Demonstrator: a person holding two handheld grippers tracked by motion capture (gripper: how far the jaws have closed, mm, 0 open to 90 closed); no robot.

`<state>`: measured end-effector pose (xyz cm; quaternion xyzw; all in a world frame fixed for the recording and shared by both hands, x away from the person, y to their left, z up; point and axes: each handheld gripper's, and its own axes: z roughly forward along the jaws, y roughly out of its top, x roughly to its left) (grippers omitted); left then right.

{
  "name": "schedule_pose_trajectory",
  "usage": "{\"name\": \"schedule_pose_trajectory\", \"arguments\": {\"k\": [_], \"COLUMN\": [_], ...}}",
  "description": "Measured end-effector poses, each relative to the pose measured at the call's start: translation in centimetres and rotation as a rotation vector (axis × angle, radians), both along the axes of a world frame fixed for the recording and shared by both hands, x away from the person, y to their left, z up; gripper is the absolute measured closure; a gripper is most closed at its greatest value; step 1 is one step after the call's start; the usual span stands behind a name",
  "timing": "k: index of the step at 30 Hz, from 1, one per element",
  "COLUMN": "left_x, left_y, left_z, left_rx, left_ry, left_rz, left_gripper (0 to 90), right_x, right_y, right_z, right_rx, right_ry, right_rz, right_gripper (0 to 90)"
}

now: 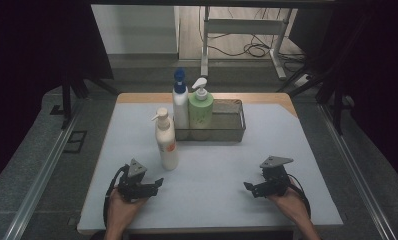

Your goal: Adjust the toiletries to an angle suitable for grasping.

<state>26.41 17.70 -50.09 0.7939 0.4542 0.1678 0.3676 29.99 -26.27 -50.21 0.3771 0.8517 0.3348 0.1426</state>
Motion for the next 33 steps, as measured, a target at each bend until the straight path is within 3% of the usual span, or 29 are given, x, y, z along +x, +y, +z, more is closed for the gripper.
{"name": "schedule_pose_trajectory", "arguments": {"k": [9,14,17,22,23,26,33], "left_x": [0.1,0.5,1.1,2.4,2.6,3.2,4.2], "left_y": [0.3,0.4,0.5,0.8,0.9,0.9,0.3], "left_z": [0.1,0.2,0.1,0.2,0.2,0.5,0.8], "left_rx": [-0.017,-0.022,-0.020,-0.014,-0.015,-0.018,-0.005], "left_ry": [-0.009,-0.003,0.012,0.045,0.048,0.048,0.040], "left_rz": [0.011,0.013,0.011,0.022,0.021,0.026,0.022], "left_gripper": [31.8,38.4,47.9,70.9,77.9,87.0,86.5], "right_x": [-0.3,-0.4,-0.4,-0.5,-0.5,-0.5,-0.5], "right_y": [-0.2,-0.6,-0.6,-0.6,-0.6,-0.6,-0.6], "right_z": [-1.6,-2.0,-2.1,-2.1,-2.1,-2.1,-2.1], "right_rx": [-0.038,0.003,0.006,0.007,0.007,0.008,0.009], "right_ry": [-0.008,-0.021,-0.022,-0.021,-0.022,-0.022,-0.021], "right_rz": [-0.009,-0.015,-0.013,-0.015,-0.016,-0.016,-0.016], "right_gripper": [0.0,0.0,0.0,0.0,0.0,0.0,0.0]}}
